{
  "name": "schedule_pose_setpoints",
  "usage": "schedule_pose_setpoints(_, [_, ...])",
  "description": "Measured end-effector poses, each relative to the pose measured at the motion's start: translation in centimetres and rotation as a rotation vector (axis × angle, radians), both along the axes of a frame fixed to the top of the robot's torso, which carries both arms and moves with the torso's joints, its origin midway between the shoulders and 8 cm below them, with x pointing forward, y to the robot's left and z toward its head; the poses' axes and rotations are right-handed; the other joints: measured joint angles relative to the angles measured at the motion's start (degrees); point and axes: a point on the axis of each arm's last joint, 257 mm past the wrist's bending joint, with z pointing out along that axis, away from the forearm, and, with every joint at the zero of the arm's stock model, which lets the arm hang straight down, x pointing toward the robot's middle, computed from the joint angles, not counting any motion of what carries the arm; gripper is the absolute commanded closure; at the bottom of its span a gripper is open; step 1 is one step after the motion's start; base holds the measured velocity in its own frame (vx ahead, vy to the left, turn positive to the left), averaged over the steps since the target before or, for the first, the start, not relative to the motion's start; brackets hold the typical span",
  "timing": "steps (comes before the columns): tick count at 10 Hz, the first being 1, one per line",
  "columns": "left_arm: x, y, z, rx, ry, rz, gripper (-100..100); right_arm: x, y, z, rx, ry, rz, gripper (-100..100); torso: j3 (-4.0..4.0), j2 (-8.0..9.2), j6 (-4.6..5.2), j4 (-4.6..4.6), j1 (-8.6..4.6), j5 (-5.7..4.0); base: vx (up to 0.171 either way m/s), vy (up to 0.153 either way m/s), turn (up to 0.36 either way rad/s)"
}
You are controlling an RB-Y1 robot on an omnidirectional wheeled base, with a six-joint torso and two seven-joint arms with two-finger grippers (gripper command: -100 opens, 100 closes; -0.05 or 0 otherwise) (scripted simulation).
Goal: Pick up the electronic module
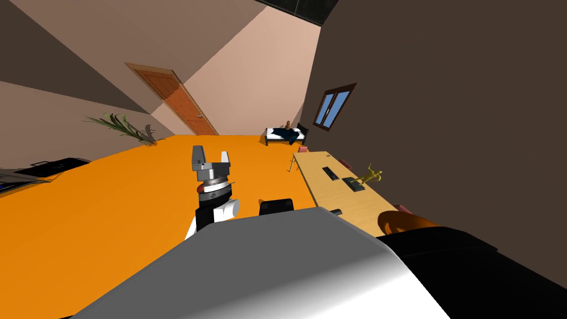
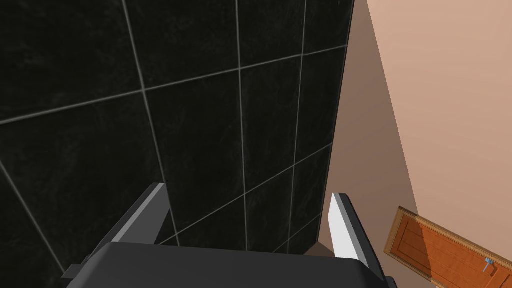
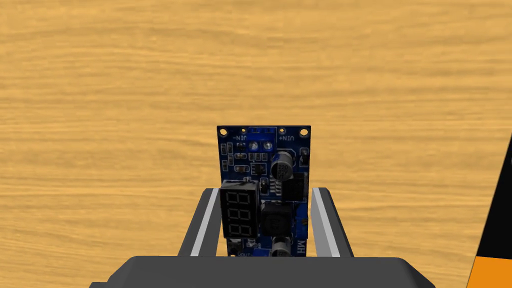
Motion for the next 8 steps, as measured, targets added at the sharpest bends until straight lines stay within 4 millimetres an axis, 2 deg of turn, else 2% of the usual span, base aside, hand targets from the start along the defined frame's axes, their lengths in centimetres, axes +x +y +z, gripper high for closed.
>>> schedule_pose_setpoints(2, [0.0,0.0,0.0,0.0,0.0,0.0,0,0.0,0.0,0.0,0.0,0.0,0.0,100,-0.02,-0.03,0.0,-0.01,-0.02,-0.01,0.0,0.0,0.0])
schedule_pose_setpoints(3, [0.0,0.0,0.0,0.0,0.0,0.0,0,0.0,0.0,0.0,0.0,0.0,0.0,0,-0.02,-0.03,0.0,-0.01,-0.02,-0.01,0.0,0.0,0.0])
schedule_pose_setpoints(4, [0.0,0.0,0.0,0.0,0.0,0.0,0,0.0,0.0,0.0,0.0,0.0,0.0,100,-0.02,-0.03,0.0,-0.01,-0.02,-0.01,0.097,-0.017,-0.193])
schedule_pose_setpoints(5, [0.0,0.0,0.0,0.0,0.0,0.0,0,-0.2,-0.1,0.1,-0.001,-0.001,0.007,100,-0.15,-0.27,0.1,-0.07,-0.06,-0.02,0.183,-0.058,-0.371])
schedule_pose_setpoints(8, [0.0,0.0,0.0,0.0,0.0,0.0,0,-1.0,-0.4,0.5,0.001,-0.001,0.049,100,-0.35,-0.61,0.04,-0.12,-0.16,-0.02,0.139,-0.03,-0.13])
